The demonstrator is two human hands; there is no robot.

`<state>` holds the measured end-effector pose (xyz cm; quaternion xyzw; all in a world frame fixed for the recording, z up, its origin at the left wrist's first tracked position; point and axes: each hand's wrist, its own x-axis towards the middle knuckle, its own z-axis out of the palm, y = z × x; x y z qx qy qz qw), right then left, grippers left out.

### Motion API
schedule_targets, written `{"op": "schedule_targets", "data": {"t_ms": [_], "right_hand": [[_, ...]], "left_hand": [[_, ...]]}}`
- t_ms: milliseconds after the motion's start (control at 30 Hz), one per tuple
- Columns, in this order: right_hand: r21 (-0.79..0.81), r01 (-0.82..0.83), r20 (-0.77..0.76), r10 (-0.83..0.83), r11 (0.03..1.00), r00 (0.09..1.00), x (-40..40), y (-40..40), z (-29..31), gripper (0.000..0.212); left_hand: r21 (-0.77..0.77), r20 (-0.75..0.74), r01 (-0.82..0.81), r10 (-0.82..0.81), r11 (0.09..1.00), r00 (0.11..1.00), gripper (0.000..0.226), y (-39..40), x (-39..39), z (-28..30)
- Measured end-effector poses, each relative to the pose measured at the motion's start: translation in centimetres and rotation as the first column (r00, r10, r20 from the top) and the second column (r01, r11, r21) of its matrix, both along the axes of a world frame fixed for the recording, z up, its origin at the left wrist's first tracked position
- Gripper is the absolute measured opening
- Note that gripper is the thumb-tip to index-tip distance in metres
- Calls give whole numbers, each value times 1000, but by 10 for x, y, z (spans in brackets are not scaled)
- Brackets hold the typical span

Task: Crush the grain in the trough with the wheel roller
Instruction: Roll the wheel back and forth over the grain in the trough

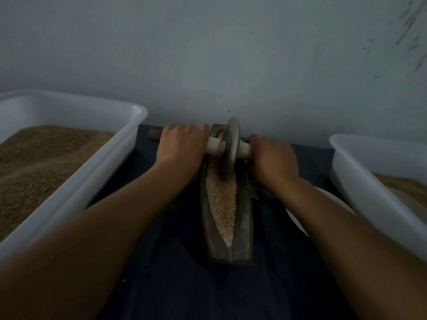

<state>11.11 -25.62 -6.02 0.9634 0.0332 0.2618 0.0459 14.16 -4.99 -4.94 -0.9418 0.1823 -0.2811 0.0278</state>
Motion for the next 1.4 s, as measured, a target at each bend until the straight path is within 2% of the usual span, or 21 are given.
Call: {"op": "schedule_targets", "data": {"t_ms": [133,267,567,733,1000,1200,1400], "right_hand": [[-6,-27,55,27,1000,998,-24,4,-6,9],[-10,-73,97,73,997,993,-50,8,-11,9],[-22,-125,45,126,992,991,-117,20,-7,45],[-22,-116,11,116,993,993,-134,16,-10,60],[-72,-84,43,87,994,995,-90,17,-8,27],[-78,-4,-17,3,997,1000,-46,13,-3,18],[-53,21,-68,-24,998,997,-12,7,8,19]], "left_hand": [[-15,17,40,-39,999,999,27,8,-19,-10],[-62,5,100,-100,993,995,29,18,-41,-20],[-172,23,210,-210,962,978,39,39,-101,-14],[-125,44,254,-250,959,967,48,39,-114,-7],[-72,-7,151,-152,986,988,47,33,-81,-21],[-41,0,69,-69,997,998,40,17,-35,-17],[-75,-93,28,-35,997,995,33,5,-6,-5]]}}
